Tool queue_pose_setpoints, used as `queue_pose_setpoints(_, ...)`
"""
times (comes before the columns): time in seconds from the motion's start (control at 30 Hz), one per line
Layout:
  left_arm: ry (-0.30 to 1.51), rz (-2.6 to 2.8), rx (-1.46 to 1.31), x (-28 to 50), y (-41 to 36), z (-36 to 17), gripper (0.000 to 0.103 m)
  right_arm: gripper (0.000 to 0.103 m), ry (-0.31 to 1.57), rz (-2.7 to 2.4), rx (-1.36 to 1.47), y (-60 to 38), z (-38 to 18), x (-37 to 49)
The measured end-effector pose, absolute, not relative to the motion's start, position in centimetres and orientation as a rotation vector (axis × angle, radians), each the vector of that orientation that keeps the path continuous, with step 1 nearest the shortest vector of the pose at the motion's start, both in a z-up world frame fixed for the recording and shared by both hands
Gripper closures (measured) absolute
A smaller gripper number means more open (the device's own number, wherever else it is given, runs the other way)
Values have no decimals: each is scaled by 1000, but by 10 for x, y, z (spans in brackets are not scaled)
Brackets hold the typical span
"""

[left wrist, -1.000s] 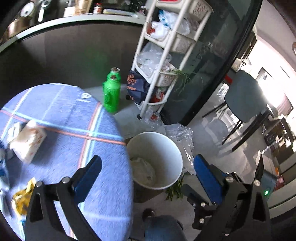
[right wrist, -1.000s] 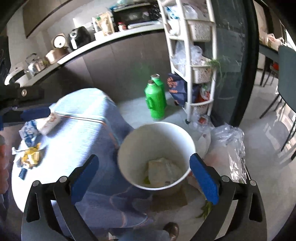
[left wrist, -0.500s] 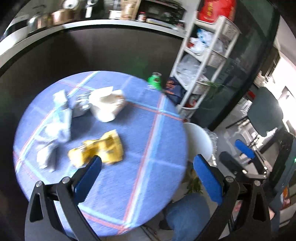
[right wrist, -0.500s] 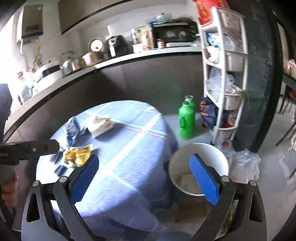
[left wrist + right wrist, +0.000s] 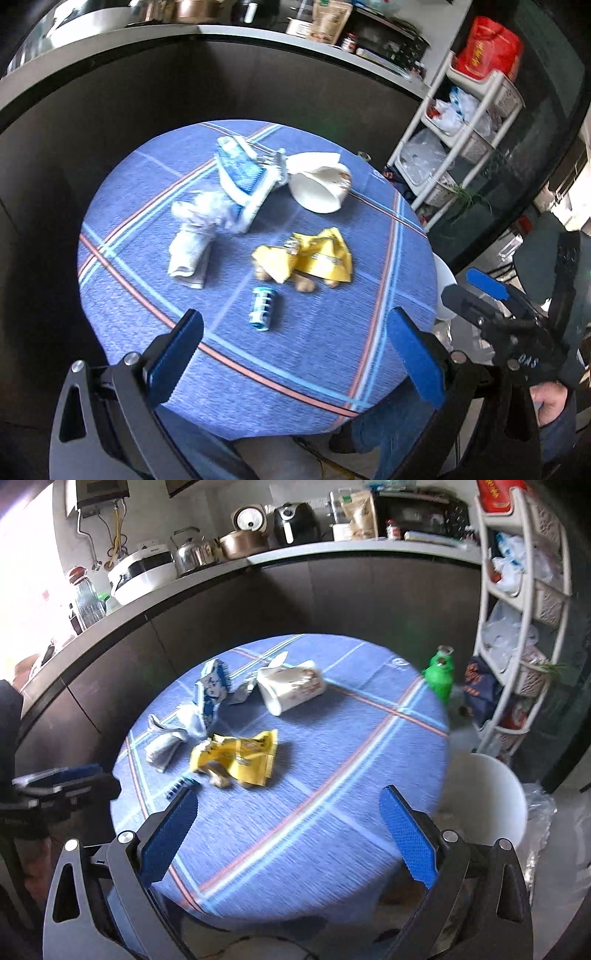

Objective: Collect trash
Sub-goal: 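Move both tools back over the table, then grasp the yellow wrapper with right tool while left tool grasps blue mint tube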

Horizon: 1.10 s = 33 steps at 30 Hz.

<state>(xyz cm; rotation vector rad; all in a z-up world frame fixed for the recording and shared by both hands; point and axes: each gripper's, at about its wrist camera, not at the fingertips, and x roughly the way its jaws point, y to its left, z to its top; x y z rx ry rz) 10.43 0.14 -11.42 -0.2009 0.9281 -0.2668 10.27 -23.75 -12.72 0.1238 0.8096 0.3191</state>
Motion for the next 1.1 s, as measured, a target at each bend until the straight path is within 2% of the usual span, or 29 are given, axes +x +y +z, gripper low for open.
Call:
queue_pose_setpoints(0.17,924,-262,-251,108,27,-123,6,9,848,370,94,-206,-134,131)
queue_pose_setpoints(0.3,950,-284,-239,112,33,-133,18,13,914,395,49,-184,-153,154)
queue_pose_setpoints(0.53,1009,-358,-230,119,29,-153,47,21,928,477,-192,-147,-166,182)
queue_pose_setpoints(0.67,1036,-392,-224,123,23,-163,54,26,926,574,-318,-132,-174,200)
queue_pose_setpoints(0.73,1050,-406,-224,125,21,-167,60,33,935,611,-353,-127,-180,208)
queue_pose_setpoints(0.87,1077,-417,-227,131,17,-175,63,49,962,633,-346,-126,-190,221)
queue_pose_setpoints(0.9,1081,-416,-227,133,15,-176,63,74,972,629,-332,-126,-192,224)
queue_pose_setpoints(0.93,1085,-416,-228,134,14,-177,63,82,982,623,-291,-131,-193,227)
queue_pose_setpoints(1.03,1091,-421,-228,141,10,-179,65,91,971,594,-212,-144,-190,228)
queue_pose_setpoints(1.1,1096,-425,-224,146,6,-182,68,92,949,551,-151,-156,-183,223)
